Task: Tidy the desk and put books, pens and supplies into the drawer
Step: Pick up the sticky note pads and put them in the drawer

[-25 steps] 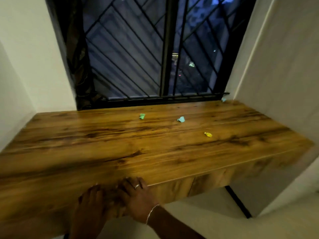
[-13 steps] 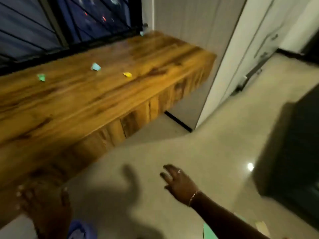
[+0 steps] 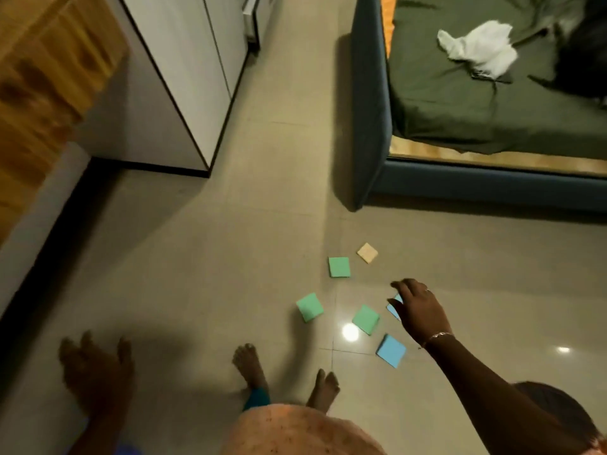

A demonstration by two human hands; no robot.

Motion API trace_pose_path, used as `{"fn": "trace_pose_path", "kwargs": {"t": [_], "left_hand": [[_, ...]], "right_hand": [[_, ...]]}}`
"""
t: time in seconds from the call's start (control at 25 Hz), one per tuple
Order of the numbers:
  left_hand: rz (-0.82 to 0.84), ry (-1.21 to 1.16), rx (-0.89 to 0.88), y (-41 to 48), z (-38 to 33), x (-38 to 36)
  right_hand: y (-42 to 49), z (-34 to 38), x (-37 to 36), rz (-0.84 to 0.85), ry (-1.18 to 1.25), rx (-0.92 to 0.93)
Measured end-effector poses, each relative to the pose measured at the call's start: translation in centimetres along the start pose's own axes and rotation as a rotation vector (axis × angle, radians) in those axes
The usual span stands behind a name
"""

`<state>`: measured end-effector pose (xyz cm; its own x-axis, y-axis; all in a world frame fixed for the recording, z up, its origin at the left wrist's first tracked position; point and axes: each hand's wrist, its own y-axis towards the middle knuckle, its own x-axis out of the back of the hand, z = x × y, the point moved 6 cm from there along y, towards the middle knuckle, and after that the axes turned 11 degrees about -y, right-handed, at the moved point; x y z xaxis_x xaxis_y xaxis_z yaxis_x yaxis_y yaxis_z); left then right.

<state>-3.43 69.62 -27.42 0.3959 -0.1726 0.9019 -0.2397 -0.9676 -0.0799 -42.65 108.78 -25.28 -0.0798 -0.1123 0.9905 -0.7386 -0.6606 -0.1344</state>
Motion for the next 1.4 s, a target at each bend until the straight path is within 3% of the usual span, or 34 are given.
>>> {"fn": "trace_pose_path", "kwargs": {"t": [0.08, 0.24, 0.44, 0.56, 0.8, 1.0, 1.2, 1.4], "left_hand": [[0.024, 0.022, -0.21, -1.5, -8.1, -1.2], [0.274, 0.087, -0.383, -1.1, -16.6, -12.1], [0.548, 0.184, -0.654, -2.3, -20.5, -32.0], [0.731, 0.25, -0.731, -3.5, -18.6, -45.1], [0.843, 0.33, -0.549, -3.6, -12.9, -62.1], [0.866, 0.42, -0.514, -3.4, -10.6, -70.8], [0.78, 0.464, -0.542, -3.6, -9.3, -74.4], [0.784, 0.404, -0.436, -3.0, -9.8, -74.3]], "right_hand": [[-1.2, -2.9, -0.6, -0.009, 0.013, -0.069], [-0.5, -7.0, -6.8, 0.034, 0.052, -0.143], [2.0, -8.7, -21.6, 0.136, 0.012, -0.087], [3.9, -8.8, -32.5, 0.193, -0.021, -0.012], [7.6, -9.4, -51.2, 0.336, -0.104, 0.025], [10.0, -10.1, -61.0, 0.38, -0.139, -0.037], [10.6, -10.6, -64.3, 0.425, -0.094, -0.236], [11.5, -10.8, -62.8, 0.435, -0.165, -0.244]]}}
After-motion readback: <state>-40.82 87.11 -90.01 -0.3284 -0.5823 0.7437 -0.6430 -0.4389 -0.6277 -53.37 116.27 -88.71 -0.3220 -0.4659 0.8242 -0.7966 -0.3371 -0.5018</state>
